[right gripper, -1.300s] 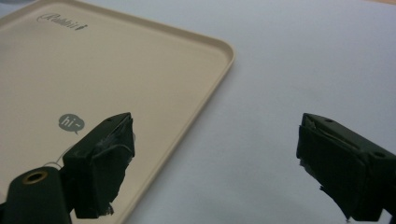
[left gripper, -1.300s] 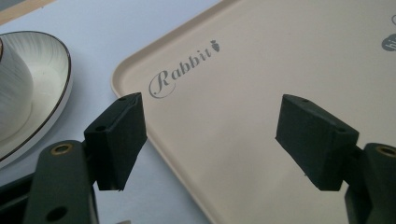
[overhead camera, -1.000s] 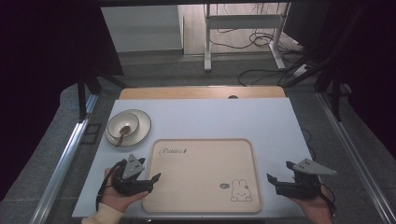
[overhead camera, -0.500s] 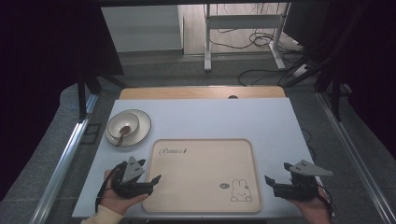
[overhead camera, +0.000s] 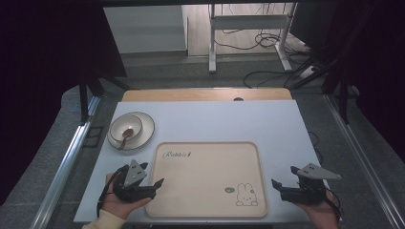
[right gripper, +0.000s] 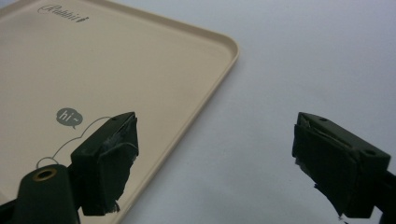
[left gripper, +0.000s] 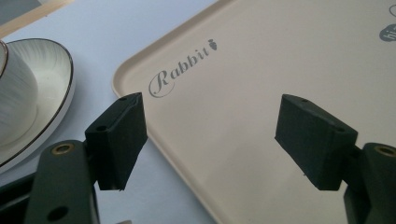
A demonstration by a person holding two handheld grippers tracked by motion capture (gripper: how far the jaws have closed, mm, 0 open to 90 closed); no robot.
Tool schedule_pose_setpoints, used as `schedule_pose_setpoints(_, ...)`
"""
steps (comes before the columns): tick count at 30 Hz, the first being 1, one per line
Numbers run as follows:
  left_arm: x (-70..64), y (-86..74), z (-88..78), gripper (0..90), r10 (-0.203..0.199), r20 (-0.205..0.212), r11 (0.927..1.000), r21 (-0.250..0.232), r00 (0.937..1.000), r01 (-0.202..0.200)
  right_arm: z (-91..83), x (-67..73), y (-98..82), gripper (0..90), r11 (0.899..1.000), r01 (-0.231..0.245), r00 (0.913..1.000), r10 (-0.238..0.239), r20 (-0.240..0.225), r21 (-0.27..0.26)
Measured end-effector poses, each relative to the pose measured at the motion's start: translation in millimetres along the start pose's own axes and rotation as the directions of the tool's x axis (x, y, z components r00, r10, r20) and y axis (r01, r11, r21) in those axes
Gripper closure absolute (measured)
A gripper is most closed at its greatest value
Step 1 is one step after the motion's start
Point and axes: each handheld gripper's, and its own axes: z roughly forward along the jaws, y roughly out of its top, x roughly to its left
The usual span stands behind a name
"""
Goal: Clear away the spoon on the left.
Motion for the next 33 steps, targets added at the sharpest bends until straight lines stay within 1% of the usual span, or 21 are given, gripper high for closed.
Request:
schedule_pose_setpoints(1,1.1,-0.3,-0.5,24.3,0.005,-0.002,1.0,0.003,1.0,-0.005,0.3,0.0,0.1,14.8,1.0,0.002,1.0,-0.002,0.0,0.0)
schedule_pose_setpoints(5,2.4,-2.0,-0.5,24.4,-0.012,-0.008,0.9999,-0.005,0.9999,0.012,3.0,-0.6,0.5,14.8,1.0,0.009,1.0,-0.009,0.0,0.007)
schedule_pose_setpoints(10,4.2,-4.2,-2.6,24.7,-0.001,-0.013,1.0,-0.001,0.9999,0.001,5.3,-0.3,1.9,14.8,1.0,0.013,0.9999,-0.013,-0.004,0.007)
schedule_pose_setpoints(15,3.6,-3.9,-4.7,25.0,-0.008,-0.016,0.9998,-0.02,0.9998,0.008,7.0,0.4,2.0,14.5,1.0,0.024,0.9997,-0.024,0.003,0.01)
schedule_pose_setpoints(19,4.3,-2.7,-6.9,25.3,-0.001,-0.017,0.9997,-0.026,0.9999,0.0,7.5,0.3,2.1,14.5,1.0,0.023,0.9997,-0.023,0.002,0.012)
schedule_pose_setpoints(23,5.6,-0.4,-8.7,25.3,-0.002,-0.019,0.9993,-0.038,0.9998,0.001,8.2,0.2,1.8,14.5,1.0,0.026,0.9997,-0.026,0.001,0.016)
schedule_pose_setpoints(24,6.4,1.9,-9.7,25.2,-0.001,-0.02,0.9989,-0.048,0.9998,0.0,8.8,0.2,1.3,14.4,0.999,0.025,0.9997,-0.025,0.002,0.02)
schedule_pose_setpoints(27,7.4,4.2,-10.5,24.7,0.007,-0.023,0.9988,-0.049,0.9997,-0.008,9.1,-0.5,0.9,14.4,1.0,0.022,0.9997,-0.023,0.003,0.02)
schedule_pose_setpoints(29,8.3,7.2,-12.0,24.5,0.005,-0.027,0.9982,-0.059,0.9996,-0.007,10.4,-2.0,0.3,14.4,1.0,0.005,1.0,-0.005,-0.006,0.022)
schedule_pose_setpoints(30,8.5,8.2,-12.7,24.4,0.006,-0.027,0.998,-0.062,0.9996,-0.007,10.6,-2.0,0.3,14.4,1.0,0.007,1.0,-0.007,-0.007,0.022)
schedule_pose_setpoints(31,8.4,9.6,-13.5,24.4,0.008,-0.028,0.9976,-0.068,0.9996,-0.01,10.5,-1.9,0.3,14.4,1.0,0.008,0.9999,-0.008,-0.007,0.022)
schedule_pose_setpoints(33,8.4,13.8,-15.8,24.4,0.026,-0.019,0.9968,-0.075,0.9995,-0.027,10.0,-1.8,0.5,14.4,1.0,0.007,1.0,-0.007,-0.004,0.02)
